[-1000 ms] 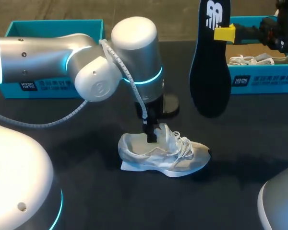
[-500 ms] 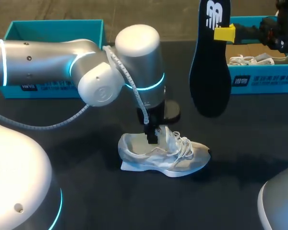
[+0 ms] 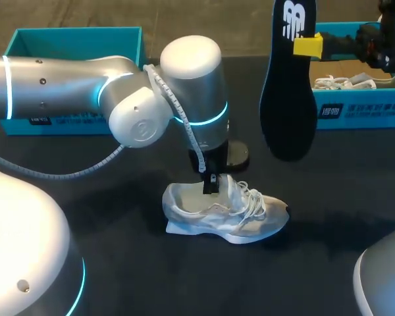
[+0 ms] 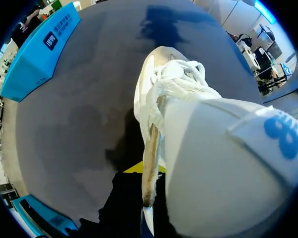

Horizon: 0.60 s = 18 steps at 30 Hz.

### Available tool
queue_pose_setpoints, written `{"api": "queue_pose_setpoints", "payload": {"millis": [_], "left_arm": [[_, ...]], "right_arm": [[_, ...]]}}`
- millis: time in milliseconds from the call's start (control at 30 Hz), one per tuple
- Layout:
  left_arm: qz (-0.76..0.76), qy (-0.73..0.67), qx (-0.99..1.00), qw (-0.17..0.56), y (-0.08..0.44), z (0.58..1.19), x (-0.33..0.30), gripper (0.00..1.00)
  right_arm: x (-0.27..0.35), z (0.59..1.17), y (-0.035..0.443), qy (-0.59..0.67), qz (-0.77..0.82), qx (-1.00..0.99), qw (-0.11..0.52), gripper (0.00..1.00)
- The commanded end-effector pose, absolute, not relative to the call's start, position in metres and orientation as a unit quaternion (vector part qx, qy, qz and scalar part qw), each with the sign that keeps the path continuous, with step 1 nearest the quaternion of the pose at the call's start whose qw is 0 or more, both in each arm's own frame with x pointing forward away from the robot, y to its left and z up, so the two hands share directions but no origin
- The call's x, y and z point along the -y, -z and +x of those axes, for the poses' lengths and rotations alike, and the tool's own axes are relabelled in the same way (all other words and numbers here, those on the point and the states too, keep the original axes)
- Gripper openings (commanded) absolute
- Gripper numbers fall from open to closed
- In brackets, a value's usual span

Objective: Take the shoe out of the shoebox, open the shoe tongue, remove and reinsert the insole, then place the shoe into the shoebox

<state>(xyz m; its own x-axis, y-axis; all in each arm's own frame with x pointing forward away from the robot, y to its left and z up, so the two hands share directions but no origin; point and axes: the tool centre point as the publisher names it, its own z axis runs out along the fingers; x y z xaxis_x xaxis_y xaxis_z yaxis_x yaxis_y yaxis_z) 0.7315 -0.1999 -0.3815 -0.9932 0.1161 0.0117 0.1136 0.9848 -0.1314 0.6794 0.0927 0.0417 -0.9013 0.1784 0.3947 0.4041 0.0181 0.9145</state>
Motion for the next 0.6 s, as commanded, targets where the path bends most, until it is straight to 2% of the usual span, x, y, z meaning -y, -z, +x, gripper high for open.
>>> {"api": "queue_pose_setpoints", "payload": {"millis": [33,333,600], "left_arm": [[-0.070,-0.071,0.995,0.008,0.371,0.731,0.194,0.00],[-0.136,-0.080,0.987,-0.006,0.346,0.728,0.185,0.00],[-0.263,-0.084,0.961,-0.016,0.330,0.731,0.175,0.00]], "right_arm": [[-0.096,0.683,-0.042,0.669,-0.206,0.709,0.085,0.00],[-0.096,0.683,-0.042,0.669,-0.206,0.709,0.085,0.00],[-0.096,0.683,-0.042,0.669,-0.206,0.709,0.085,0.00]]}}
